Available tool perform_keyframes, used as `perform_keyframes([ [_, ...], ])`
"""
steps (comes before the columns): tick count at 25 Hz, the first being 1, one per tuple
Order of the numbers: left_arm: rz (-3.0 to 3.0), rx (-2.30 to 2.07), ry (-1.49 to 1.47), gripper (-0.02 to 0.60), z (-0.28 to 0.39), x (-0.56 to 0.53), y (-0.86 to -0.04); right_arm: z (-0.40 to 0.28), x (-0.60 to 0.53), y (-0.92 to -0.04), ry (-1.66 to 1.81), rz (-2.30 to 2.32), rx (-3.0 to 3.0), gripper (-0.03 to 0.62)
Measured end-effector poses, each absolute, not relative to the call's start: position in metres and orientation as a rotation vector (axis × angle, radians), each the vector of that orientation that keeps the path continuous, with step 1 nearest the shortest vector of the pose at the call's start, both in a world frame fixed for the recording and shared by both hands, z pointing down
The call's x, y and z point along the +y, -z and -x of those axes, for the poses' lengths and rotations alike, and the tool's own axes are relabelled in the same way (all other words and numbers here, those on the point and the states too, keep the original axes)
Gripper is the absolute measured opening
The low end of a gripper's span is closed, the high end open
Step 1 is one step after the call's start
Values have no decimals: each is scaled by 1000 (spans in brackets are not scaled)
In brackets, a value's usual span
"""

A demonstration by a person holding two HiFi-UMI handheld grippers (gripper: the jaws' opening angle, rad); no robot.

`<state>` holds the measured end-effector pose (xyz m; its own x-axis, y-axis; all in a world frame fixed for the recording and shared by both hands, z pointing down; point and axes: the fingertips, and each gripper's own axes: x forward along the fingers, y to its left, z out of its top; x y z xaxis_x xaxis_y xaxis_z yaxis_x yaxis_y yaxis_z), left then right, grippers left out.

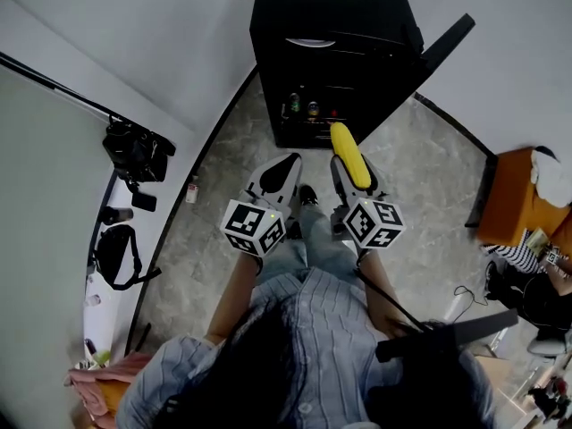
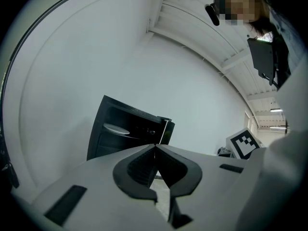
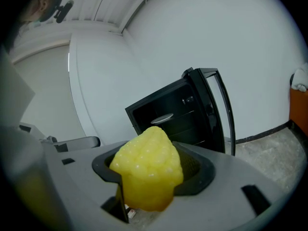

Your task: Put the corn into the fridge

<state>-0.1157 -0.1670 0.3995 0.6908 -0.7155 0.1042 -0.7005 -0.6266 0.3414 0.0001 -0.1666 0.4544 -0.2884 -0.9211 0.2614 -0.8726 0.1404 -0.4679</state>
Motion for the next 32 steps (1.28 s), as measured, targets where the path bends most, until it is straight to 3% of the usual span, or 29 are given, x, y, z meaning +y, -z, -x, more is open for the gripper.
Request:
perform_keyframes([
  [32, -2481, -1048, -138, 9, 76, -334, -514, -46, -410, -625, 993, 2018, 2391, 262],
])
